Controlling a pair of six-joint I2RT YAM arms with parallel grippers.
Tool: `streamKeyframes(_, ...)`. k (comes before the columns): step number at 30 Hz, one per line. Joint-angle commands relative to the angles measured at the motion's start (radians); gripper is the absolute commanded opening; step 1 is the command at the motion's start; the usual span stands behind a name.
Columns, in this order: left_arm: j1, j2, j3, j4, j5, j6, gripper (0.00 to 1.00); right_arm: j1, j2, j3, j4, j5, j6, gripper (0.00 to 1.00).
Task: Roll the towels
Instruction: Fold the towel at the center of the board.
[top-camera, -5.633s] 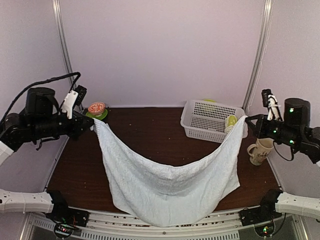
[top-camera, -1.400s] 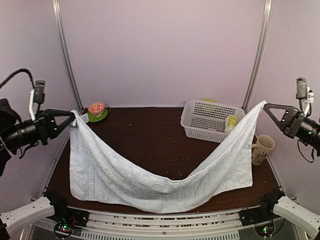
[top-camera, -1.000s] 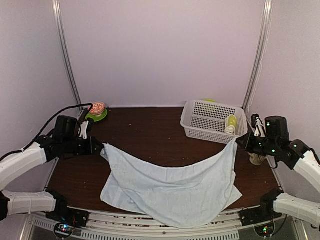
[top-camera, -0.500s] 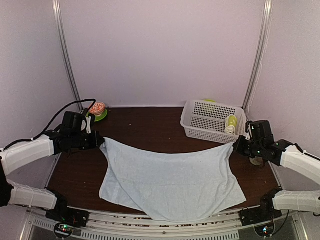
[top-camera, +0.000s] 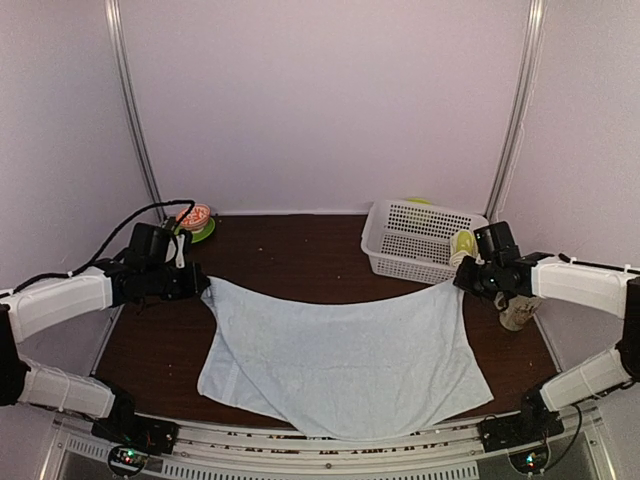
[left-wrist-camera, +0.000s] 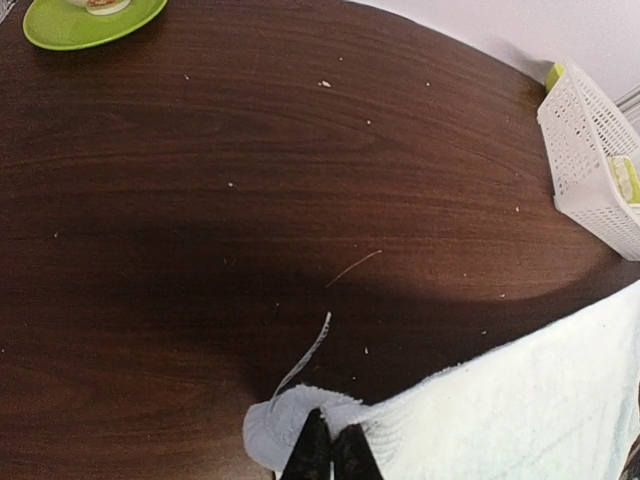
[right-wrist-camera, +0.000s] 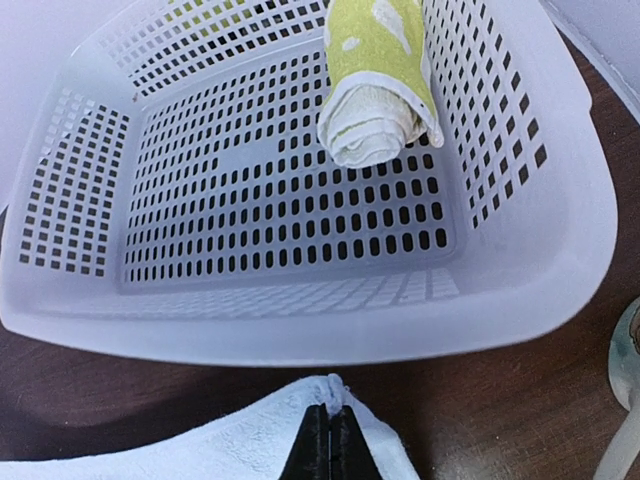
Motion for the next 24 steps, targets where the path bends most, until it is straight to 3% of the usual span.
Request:
streamKeyframes(1,0.009,0.009,0.039,0.031,0.000,-0.005,0.00,-0.025,0.088,0.081,0.021,0.061,0.040,0.00)
streamKeyframes(17,0.007,0.095,0.103,0.011,-0.011,0.032,0.00,-0.058,0.318,0.318,-0.004,0.105,0.045,0.00)
streamKeyframes(24,0.007,0.054,0.137,-0.041,0.011,0.050,0.00,-0.056,0.153,0.218,-0.016,0.017,-0.056,0.00)
